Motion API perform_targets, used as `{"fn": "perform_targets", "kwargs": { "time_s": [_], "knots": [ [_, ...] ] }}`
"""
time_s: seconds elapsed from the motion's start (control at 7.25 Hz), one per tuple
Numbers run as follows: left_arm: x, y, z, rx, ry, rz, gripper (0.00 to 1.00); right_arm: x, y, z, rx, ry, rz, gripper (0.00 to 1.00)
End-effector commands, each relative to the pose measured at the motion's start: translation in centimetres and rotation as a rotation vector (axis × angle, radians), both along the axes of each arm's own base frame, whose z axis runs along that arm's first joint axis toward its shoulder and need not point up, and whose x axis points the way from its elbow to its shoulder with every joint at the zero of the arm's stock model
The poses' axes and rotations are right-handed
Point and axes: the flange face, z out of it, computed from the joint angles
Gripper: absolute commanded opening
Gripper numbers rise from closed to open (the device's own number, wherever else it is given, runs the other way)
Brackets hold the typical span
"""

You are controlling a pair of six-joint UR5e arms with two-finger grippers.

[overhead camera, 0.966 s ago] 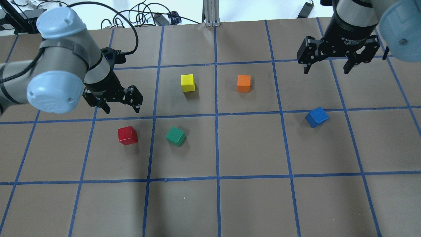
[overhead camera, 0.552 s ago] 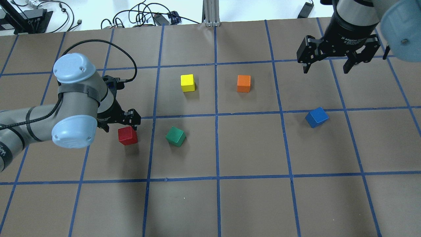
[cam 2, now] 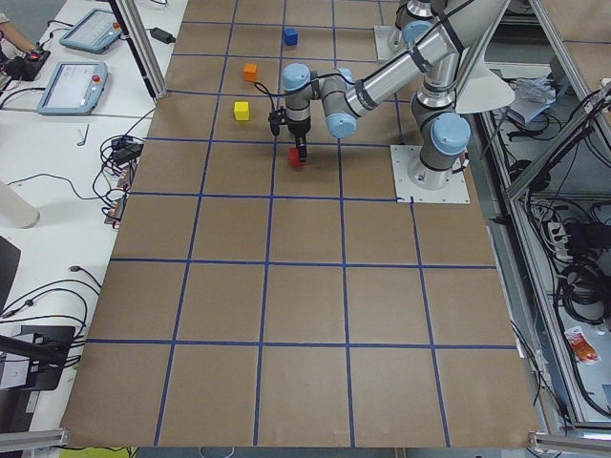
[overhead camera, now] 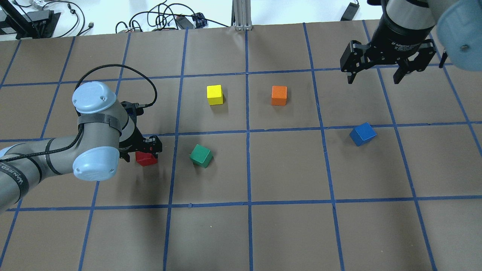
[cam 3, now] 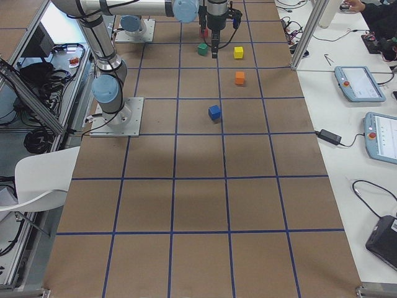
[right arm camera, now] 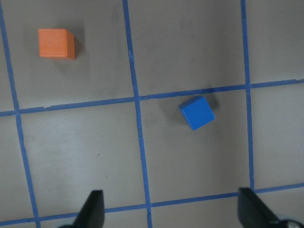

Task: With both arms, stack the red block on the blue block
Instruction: 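Close the left gripper on the red cube, then carry the red cube with the left gripper toward the table center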

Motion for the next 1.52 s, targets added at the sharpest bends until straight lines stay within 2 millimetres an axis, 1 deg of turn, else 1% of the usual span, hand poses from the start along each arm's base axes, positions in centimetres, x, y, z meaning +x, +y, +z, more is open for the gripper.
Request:
{"fn": "perform_targets", "kwargs": {
  "time_s": [0.0, 0.14, 0.28, 0.55, 0.69, 0.83, 0.97, 1.1, 1.24, 1.38],
  "knots": [
    [0.2, -1.4, -1.0, -0.036, -0.005, -0.013, 0.59, 0.0, 0.0, -0.2, 0.004, 0.002, 0.002, 1.0],
    [0.3, -2.5, -0.3, -0.059, -0.005, -0.021, 0.27, 0.1, 0.0, -0.2, 0.003, -0.001, 0.002, 1.0],
    [0.3, -3.2, 0.5, -0.075, -0.009, -0.036, 0.0, 0.0, 0.0, -0.1, 0.001, 0.004, 0.0, 1.0],
    [-0.4, -3.4, 3.6, -0.07, -0.01, -0.062, 0.0, -0.2, -0.2, -0.1, -0.006, 0.004, -0.003, 1.0],
    [-0.9, -4.2, 5.5, -0.043, 0.008, -0.077, 0.0, 0.0, -0.2, 0.0, -0.011, 0.001, 0.0, 1.0],
    [-3.2, -5.3, 6.5, -0.046, 0.071, -0.111, 0.0, -0.4, -0.2, -0.1, -0.008, 0.011, -0.005, 1.0],
    [-7.4, -6.4, 7.8, -0.079, 0.101, -0.171, 0.0, -0.2, -0.2, 0.0, -0.011, 0.012, -0.002, 1.0],
    [-12.9, -7.2, 9.6, -0.102, 0.11, -0.273, 0.0, -0.2, -0.3, 0.0, -0.014, 0.01, -0.006, 1.0],
    [-17.6, -7.9, 10.3, -0.084, 0.166, -0.317, 0.0, -0.3, -0.3, 0.0, -0.012, 0.018, -0.007, 1.0],
    [-22.0, -8.0, 9.7, -0.079, 0.177, -0.314, 0.0, -0.6, -0.4, 0.1, -0.017, 0.012, -0.02, 1.0]
  ]
}}
